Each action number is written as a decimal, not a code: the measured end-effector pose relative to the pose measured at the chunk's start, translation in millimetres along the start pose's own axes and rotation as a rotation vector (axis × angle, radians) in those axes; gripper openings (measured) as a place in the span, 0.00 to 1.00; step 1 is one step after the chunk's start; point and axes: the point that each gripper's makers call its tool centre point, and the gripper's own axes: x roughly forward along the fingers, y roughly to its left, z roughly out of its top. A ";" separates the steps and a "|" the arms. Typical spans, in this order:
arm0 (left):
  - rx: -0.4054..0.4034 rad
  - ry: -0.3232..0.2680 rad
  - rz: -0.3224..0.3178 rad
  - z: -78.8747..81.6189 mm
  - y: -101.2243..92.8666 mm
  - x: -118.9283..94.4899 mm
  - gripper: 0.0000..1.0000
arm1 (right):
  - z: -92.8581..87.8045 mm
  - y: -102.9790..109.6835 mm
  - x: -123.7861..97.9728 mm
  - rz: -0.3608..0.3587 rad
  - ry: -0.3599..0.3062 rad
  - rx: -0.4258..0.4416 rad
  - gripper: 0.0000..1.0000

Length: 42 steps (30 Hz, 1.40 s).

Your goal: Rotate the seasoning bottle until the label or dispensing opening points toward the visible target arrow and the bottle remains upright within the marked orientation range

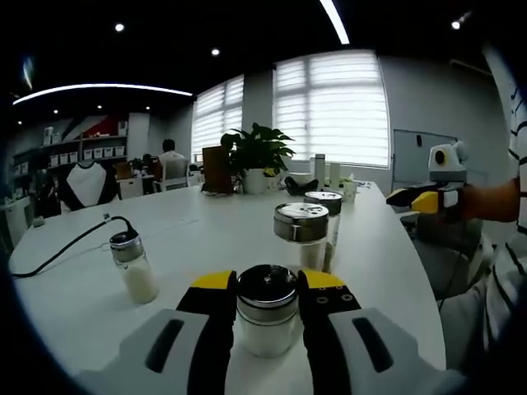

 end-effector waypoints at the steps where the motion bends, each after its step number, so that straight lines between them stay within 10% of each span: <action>1: 0.000 -0.001 -0.004 0.0 0.0 -0.1 0.31 | 0.4 0.3 0.0 0.000 -0.002 -0.001 0.30; 25: 0.026 0.014 -0.229 0.0 -2.5 -0.2 0.31 | 1.6 5.8 -0.2 0.011 -0.003 -0.012 0.31; 42: -0.001 -0.048 0.020 23.7 8.7 -10.9 0.34 | 2.8 2.9 1.7 0.011 -0.007 -0.012 0.32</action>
